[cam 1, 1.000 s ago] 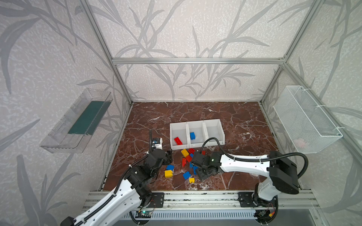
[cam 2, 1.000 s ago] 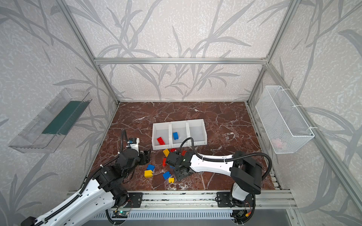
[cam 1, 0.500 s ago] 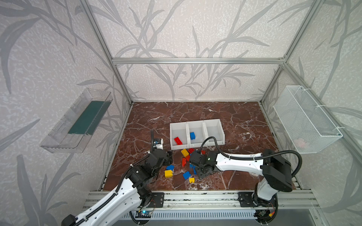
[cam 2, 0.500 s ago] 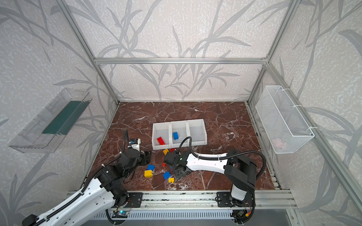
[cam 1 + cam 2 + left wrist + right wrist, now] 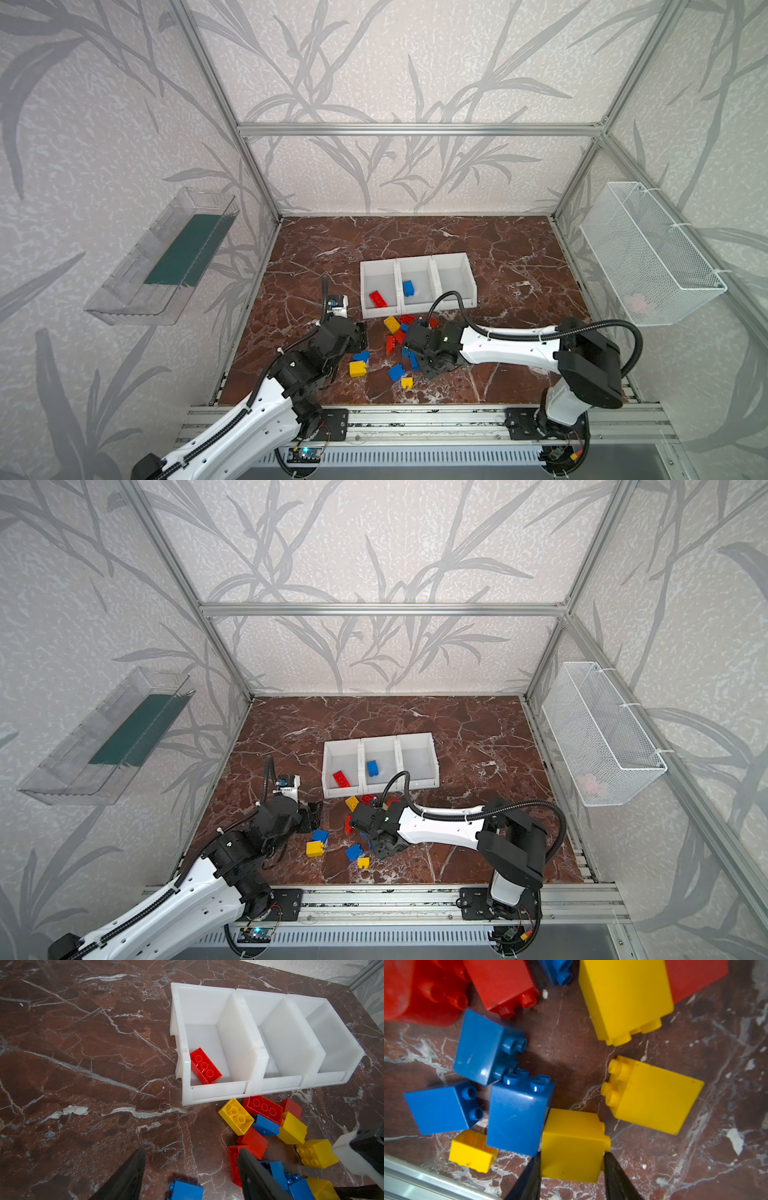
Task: Sort the legos into containers by color
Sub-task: 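Grasp a yellow brick with the right gripper while the left gripper withdraws, then carry the yellow brick with the right gripper into the farthest compartment, release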
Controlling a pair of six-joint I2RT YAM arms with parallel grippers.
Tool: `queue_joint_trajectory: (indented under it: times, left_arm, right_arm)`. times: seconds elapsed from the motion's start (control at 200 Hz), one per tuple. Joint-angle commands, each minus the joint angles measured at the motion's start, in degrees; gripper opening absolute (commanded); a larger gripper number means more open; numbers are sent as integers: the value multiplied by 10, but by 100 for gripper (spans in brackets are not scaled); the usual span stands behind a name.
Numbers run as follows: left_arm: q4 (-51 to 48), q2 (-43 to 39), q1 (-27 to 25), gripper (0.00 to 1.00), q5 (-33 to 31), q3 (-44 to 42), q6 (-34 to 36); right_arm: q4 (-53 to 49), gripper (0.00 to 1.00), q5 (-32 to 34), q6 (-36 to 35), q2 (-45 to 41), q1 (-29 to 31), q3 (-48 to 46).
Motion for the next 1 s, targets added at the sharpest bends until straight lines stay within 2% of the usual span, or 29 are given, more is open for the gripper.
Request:
queue_joint_trajectory:
  times: [0.0, 0.2, 0.32, 0.345, 0.49, 0.64, 0.74, 0.895, 0.995]
  left_arm:
    - [-5, -6, 2, 72, -5, -7, -13]
    - [-14, -6, 3, 73, -3, -5, -16]
    - [-22, -7, 3, 72, -4, -3, -20]
    - [-22, -8, 2, 73, -6, -4, -21]
    - [-20, -8, 3, 73, -5, -5, -22]
    - [-19, -8, 3, 73, -8, -6, -22]
    - [-18, -9, 2, 73, -10, -8, -23]
    - [-18, -6, 2, 73, -10, -6, -23]
    - [-22, -9, 2, 73, -12, -6, -24]
  right_arm:
    - [-25, 40, 11, 2, -13, -3, -8]
    - [-71, 40, 33, -42, -72, -30, 23]
    - [-80, 40, 43, -102, -110, -80, 45]
    - [-76, 40, 47, -114, -116, -108, 48]
    - [-41, 40, 59, -197, -128, -193, 73]
    - [-11, 40, 26, -250, -92, -293, 117]
    - [2, 40, 15, -272, -54, -339, 147]
    - [-16, 40, -19, -284, 10, -380, 201]
    - [-17, 40, -31, -288, 45, -387, 219]
